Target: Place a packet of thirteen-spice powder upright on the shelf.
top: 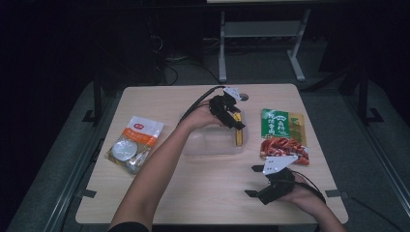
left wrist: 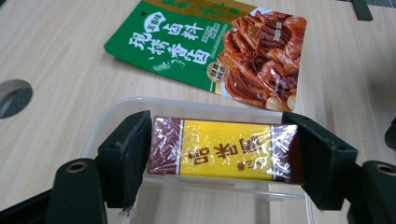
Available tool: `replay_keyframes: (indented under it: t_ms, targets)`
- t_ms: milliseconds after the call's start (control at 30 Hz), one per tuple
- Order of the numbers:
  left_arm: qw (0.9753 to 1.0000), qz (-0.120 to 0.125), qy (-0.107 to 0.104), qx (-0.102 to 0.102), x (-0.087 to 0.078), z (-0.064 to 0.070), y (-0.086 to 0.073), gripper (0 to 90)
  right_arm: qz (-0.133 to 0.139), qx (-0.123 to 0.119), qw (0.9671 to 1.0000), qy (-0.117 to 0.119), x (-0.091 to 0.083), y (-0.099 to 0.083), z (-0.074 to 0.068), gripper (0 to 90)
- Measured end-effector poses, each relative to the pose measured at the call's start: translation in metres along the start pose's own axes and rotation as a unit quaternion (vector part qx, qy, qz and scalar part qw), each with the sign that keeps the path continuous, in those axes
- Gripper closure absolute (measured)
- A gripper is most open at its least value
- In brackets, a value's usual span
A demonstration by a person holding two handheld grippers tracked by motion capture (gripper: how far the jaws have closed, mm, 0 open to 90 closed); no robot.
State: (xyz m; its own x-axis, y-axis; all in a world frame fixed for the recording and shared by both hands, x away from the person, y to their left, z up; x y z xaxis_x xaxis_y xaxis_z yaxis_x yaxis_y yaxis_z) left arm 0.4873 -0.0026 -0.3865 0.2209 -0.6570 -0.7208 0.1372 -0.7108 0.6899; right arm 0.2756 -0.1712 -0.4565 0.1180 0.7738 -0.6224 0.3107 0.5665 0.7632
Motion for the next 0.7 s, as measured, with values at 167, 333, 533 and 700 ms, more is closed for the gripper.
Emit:
replay_keyframes:
  t_ms: [167,333,533,700]
  targets:
    - [0.9999,0.012,0.002,0.001,-0.011,0.003,0.004,22.7,0.001,0.001,1.0,0.0,0.0,0.0,0.001,13.9]
    - [0.9996,0.027,0.009,-0.002,-0.03,0.006,0.006,19.5,-0.001,-0.004,1.0,0.001,0.001,0.0,0.002,13.9]
    - [0.9987,0.042,0.022,-0.017,-0.057,0.012,-0.007,19.6,-0.005,0.001,1.0,-0.001,0.002,-0.001,0.002,13.9]
    - [0.9982,0.041,0.033,-0.028,-0.076,0.018,-0.022,19.6,-0.005,0.003,1.0,-0.004,0.002,-0.001,0.004,13.9]
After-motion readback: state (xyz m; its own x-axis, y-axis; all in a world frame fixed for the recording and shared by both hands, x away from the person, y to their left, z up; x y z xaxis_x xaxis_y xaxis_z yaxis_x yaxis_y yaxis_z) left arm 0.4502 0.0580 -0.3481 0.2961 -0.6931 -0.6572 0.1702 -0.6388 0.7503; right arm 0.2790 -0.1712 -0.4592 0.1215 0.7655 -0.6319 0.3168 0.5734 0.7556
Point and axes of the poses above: each handheld gripper's, and its own axes: x roughly forward along the jaws, y roughly out of its top, z roughly to its right, the point moved 2 cm from there along x, roughly forward along the jaws, and after that the axes turned 10 degrees about y, right-handed, at the moved point
